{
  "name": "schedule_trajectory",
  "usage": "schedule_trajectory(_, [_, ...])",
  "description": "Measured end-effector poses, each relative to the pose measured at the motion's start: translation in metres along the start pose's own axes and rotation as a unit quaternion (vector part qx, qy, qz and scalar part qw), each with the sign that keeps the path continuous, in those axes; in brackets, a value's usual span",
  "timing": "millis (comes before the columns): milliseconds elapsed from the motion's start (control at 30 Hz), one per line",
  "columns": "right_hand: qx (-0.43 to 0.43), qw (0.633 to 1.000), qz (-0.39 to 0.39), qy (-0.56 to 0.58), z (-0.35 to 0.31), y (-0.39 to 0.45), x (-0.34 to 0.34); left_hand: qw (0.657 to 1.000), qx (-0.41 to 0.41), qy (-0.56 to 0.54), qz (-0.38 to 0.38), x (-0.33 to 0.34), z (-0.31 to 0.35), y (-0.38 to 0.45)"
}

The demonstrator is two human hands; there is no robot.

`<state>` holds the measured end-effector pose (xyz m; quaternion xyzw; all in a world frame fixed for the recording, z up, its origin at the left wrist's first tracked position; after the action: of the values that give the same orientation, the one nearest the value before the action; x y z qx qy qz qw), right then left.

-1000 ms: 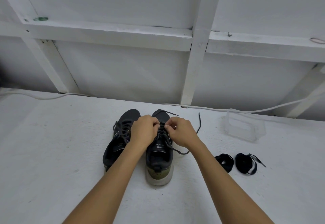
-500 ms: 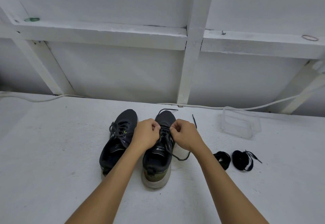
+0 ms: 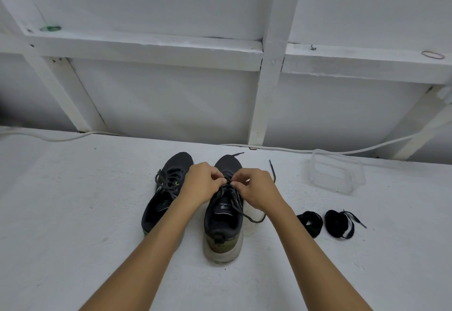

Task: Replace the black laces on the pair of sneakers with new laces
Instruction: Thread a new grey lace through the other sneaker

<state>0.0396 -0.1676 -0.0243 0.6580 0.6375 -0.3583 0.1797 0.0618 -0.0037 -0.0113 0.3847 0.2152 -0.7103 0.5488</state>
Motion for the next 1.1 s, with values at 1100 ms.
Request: schedule_trajectory(1100, [-0.032,0.999,0.02,0.008,0.002,-0.009,-0.003,0.997,-0.037,-0.063,-0.004,-0.002,-0.007,-0.009])
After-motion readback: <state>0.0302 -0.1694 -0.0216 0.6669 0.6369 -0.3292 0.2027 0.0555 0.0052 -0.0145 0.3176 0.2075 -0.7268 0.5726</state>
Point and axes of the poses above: each hand's wrist, its own y-axis towards the middle knuckle, its own x-axis out of the palm, z = x × y, the point moved 3 cm from there along y, towards the middle knuckle, and after that the axes turned 11 degrees about x, right-handed, at the moved point
